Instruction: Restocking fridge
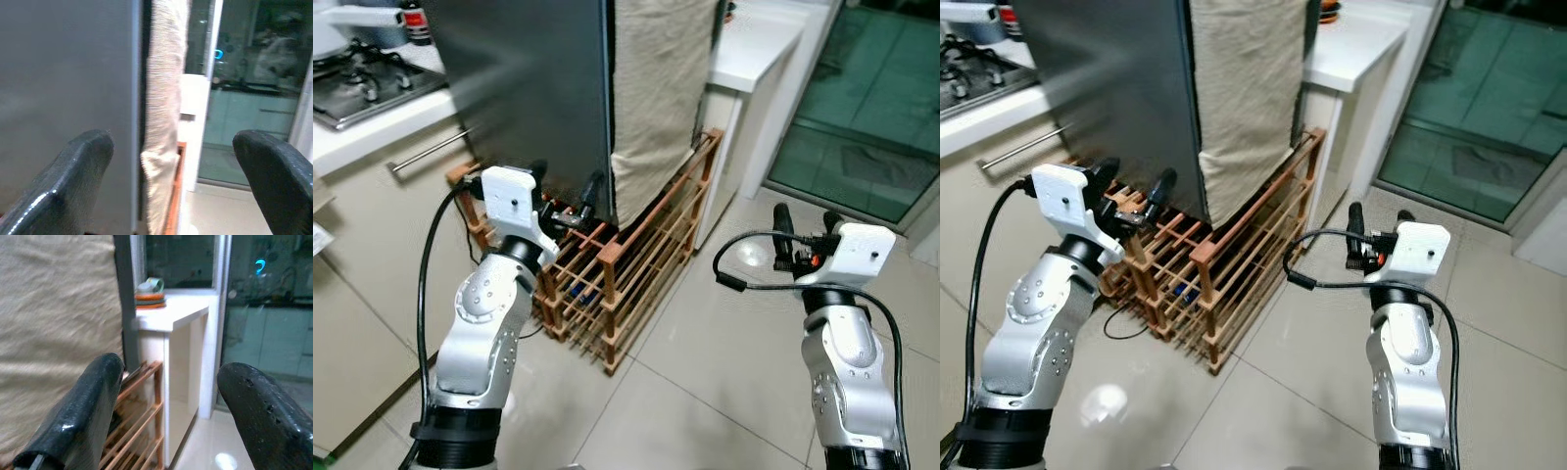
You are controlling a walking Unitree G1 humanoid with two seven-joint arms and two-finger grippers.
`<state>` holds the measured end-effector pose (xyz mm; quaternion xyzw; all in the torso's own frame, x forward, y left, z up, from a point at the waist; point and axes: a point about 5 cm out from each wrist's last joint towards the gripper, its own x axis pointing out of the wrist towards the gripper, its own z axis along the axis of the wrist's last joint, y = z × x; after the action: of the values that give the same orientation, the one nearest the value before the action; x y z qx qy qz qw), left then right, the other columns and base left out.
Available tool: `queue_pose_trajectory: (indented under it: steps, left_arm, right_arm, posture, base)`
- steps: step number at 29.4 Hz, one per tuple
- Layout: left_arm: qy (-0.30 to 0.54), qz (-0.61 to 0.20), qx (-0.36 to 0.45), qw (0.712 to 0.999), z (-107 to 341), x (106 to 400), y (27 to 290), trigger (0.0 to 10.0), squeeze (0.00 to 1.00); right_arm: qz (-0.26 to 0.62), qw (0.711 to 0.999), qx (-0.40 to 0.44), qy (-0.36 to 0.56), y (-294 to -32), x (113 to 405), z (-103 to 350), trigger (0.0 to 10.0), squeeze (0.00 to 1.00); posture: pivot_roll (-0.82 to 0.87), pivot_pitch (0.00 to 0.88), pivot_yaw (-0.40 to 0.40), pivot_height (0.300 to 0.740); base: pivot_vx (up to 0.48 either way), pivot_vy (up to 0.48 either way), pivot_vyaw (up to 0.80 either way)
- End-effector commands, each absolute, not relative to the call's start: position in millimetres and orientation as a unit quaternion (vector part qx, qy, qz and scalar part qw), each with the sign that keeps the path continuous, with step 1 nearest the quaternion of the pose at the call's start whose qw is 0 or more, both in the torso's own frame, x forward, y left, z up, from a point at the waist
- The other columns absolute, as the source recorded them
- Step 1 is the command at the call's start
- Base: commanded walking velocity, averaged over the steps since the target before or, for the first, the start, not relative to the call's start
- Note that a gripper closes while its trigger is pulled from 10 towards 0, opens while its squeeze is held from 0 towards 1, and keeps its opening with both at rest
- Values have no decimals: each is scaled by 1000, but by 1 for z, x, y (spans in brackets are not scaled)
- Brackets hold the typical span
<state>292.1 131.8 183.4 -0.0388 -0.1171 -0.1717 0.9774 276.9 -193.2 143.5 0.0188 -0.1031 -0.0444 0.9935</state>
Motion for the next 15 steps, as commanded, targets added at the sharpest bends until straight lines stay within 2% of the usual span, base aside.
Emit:
queue_pose_trajectory:
  steps: [1, 11, 14, 15]
  left_arm:
    - [-121, -180, -39, 975, 188, 291, 131, 10000, 0]
    - [-93, -142, -90, 981, 183, 296, 141, 10000, 0]
    - [-78, -134, -107, 982, 178, 298, 146, 10000, 0]
    - [-75, -134, -109, 982, 177, 298, 147, 10000, 0]
  right_arm:
    - [-42, 994, 11, -99, -195, 281, 145, 10000, 0]
    - [-42, 995, 14, -85, -197, 280, 140, 10000, 0]
    - [-40, 995, 21, -84, -196, 279, 138, 10000, 0]
    - [-38, 996, 20, -80, -195, 279, 137, 10000, 0]
  posture:
    - [-103, 0, 26, 740]
    - [-99, 0, 19, 740]
    - [-101, 0, 21, 740]
    - [-105, 0, 24, 740]
  base:
    - [480, 0, 0]
    - [471, 0, 0]
    - [0, 428, 0]
    - [0, 480, -725]
